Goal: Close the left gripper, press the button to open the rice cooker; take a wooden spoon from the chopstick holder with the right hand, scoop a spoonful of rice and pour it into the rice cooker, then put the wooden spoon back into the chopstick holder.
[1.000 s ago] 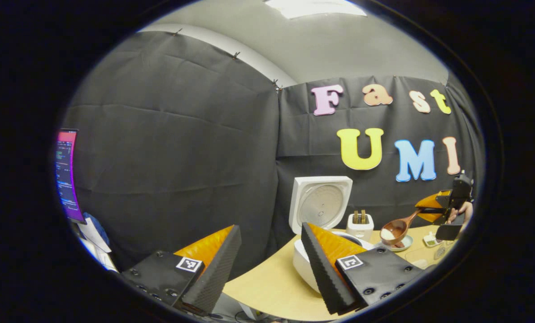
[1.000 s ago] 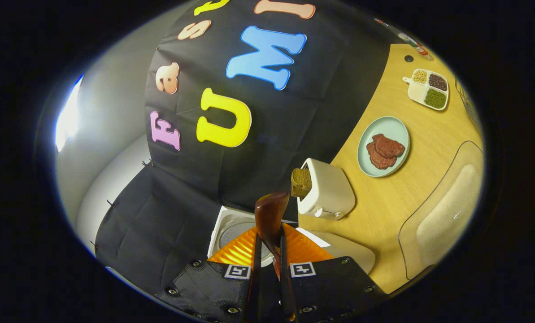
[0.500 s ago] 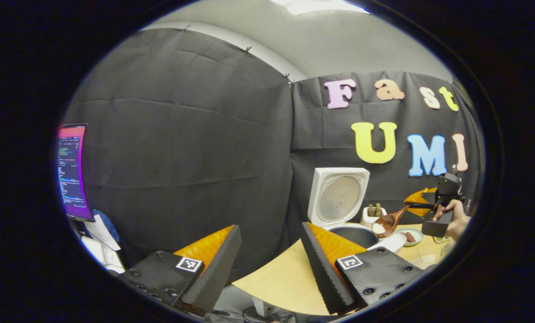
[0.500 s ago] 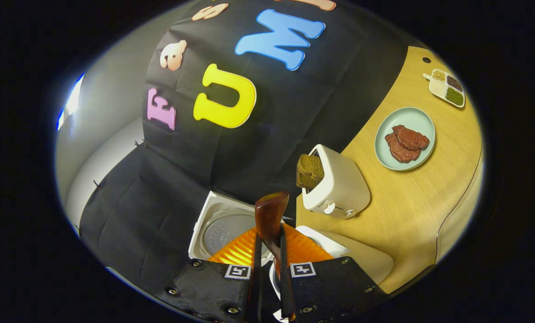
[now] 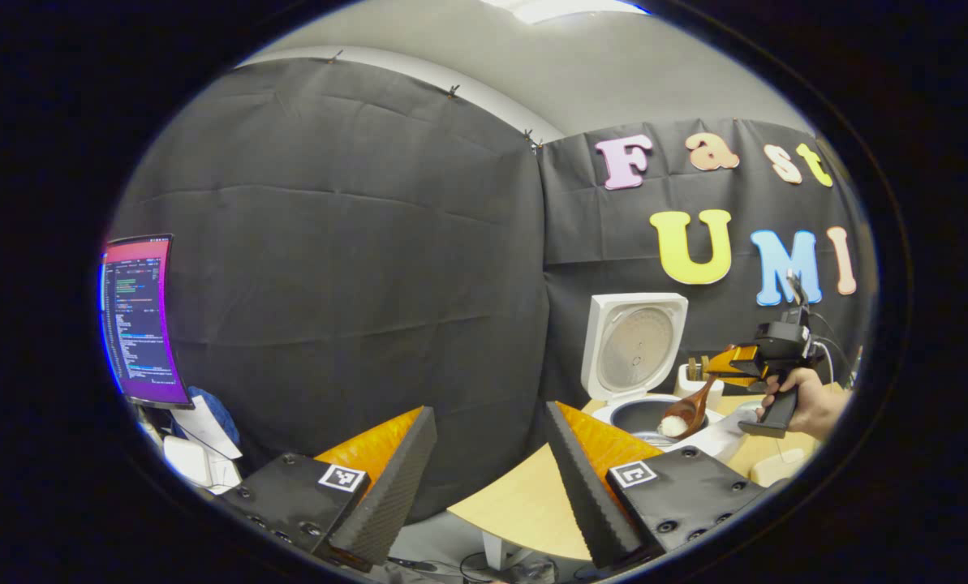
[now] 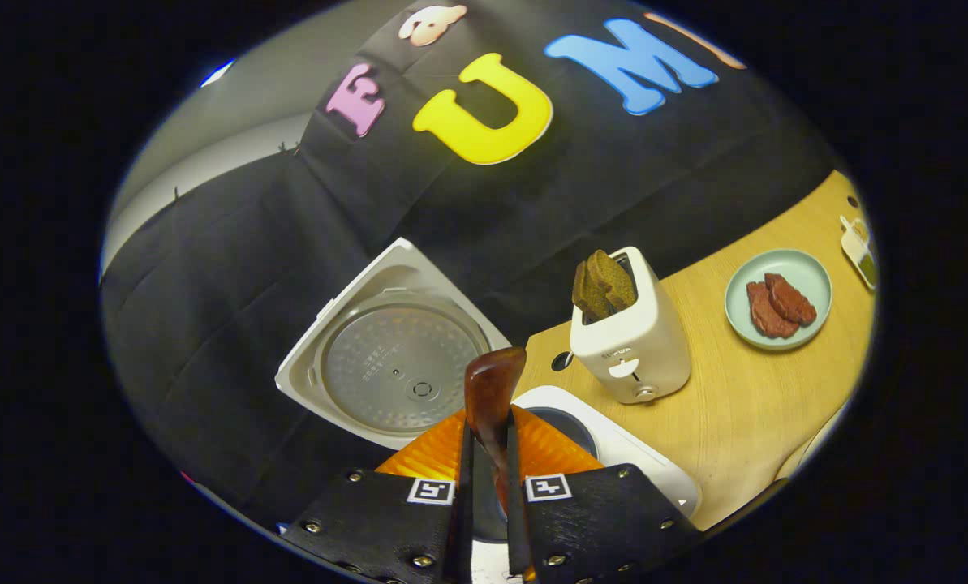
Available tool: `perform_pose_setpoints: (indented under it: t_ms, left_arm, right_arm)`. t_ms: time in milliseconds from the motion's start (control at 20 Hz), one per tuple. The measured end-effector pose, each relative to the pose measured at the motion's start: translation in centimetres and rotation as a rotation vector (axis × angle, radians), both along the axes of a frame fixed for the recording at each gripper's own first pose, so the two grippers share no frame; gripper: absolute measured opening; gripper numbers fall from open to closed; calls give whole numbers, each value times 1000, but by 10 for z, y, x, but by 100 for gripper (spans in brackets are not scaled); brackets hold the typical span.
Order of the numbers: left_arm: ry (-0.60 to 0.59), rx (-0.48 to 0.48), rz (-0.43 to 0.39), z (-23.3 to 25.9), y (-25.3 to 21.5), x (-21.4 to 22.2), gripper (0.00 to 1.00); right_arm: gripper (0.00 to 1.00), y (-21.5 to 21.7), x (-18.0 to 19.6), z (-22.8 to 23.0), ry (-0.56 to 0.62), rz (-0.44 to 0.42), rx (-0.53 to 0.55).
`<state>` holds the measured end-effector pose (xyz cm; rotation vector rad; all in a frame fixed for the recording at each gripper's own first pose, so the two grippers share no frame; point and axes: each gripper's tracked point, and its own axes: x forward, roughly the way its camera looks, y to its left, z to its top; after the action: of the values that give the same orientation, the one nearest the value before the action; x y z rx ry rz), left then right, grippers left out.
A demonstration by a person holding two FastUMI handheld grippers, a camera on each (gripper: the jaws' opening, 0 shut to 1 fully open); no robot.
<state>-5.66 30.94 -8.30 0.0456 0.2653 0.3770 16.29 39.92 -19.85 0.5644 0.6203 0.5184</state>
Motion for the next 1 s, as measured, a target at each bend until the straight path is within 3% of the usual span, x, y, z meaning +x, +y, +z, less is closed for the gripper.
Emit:
perform_pose_setpoints:
  t_ms: [300, 500, 800, 1000]
  left_arm:
    - [3, -11, 14, 0, 4, -6, 97]
    - [-3, -12, 1, 2, 1, -6, 96]
    - [-16, -14, -12, 5, -6, -4, 93]
    - [-22, -15, -12, 9, -9, -2, 96]
  right_arm:
    - [17, 17, -12, 13, -194, 120, -208]
    - [17, 17, -16, 26, -292, 163, -280]
    - [17, 21, -26, 61, -572, 227, -446]
    - [17, 17, -27, 70, -598, 217, -458]
